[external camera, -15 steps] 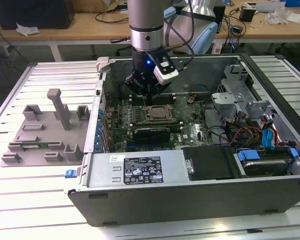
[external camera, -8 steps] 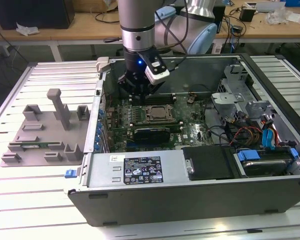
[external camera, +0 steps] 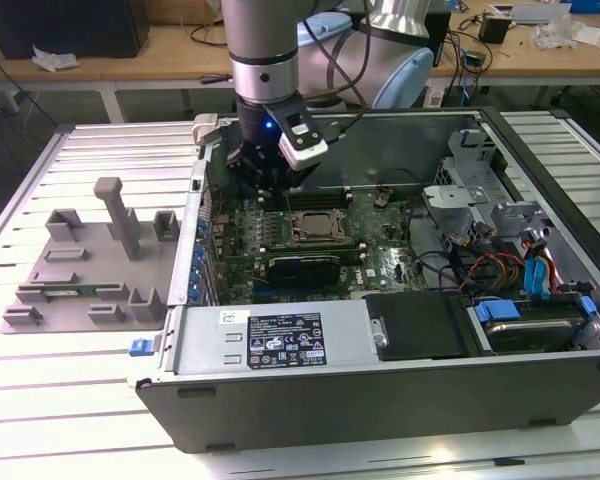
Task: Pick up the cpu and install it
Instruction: 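Install the first cpu locking lever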
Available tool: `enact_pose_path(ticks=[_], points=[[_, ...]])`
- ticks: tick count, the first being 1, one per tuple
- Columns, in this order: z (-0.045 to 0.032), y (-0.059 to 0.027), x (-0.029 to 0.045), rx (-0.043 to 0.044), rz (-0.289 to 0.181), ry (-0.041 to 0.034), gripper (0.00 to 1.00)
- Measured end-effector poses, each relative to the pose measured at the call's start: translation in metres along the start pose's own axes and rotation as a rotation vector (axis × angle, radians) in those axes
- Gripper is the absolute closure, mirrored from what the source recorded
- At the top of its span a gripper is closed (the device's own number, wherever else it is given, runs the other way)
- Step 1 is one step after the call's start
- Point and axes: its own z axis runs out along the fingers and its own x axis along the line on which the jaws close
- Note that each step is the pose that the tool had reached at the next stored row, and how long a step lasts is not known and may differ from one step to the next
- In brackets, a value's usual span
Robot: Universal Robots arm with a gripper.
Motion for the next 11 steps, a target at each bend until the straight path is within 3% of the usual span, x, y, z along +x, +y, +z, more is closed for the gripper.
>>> enact_pose_path(ticks=[5, 7, 9, 11], points=[[-0.0001, 0.0000, 0.0022, -0.0633, 0.003, -0.0074, 0.89], [-0.0001, 0.0000, 0.0031, -0.0934, 0.004, -0.0117, 0.89], [-0.0001, 0.0000, 0.0042, -0.1044, 0.004, -0.0144, 0.89], [-0.0006, 0.0000, 0.0049, -0.1043, 0.004, -0.0152, 0.89]])
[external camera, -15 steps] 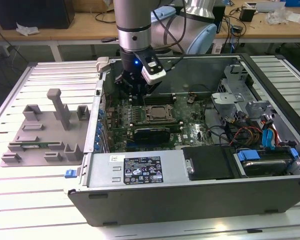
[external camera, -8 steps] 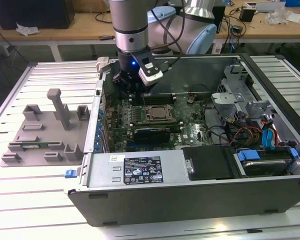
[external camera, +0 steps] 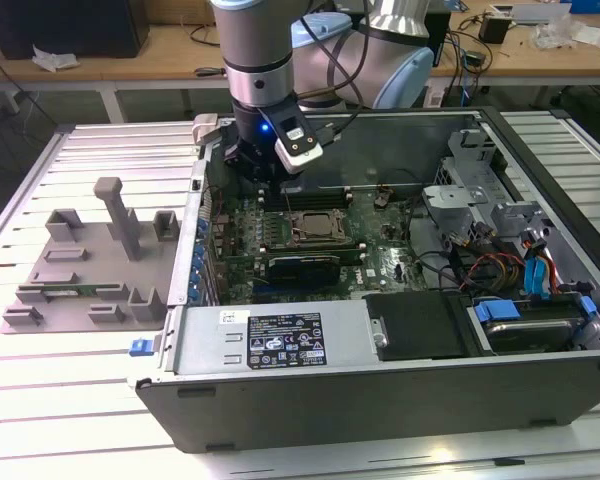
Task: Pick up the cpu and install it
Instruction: 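Install the first cpu locking lever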
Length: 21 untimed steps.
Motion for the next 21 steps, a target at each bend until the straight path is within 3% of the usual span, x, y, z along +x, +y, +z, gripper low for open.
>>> enact_pose_path(ticks=[9, 10, 13, 14, 17, 21], points=[[-0.0069, 0.0008, -0.0002, -0.0004, 0.000, -0.0024, 0.89], [-0.0069, 0.0008, -0.0002, -0.0067, -0.001, -0.0009, 0.89], [-0.0066, 0.0008, -0.0002, -0.0374, -0.022, 0.0102, 0.89], [-0.0065, 0.0008, -0.0002, -0.0405, -0.026, 0.0111, 0.89], [-0.0066, 0.0007, -0.0001, -0.0431, -0.027, 0.0091, 0.89], [-0.0066, 0.0008, -0.0001, -0.0652, -0.027, -0.0019, 0.89]])
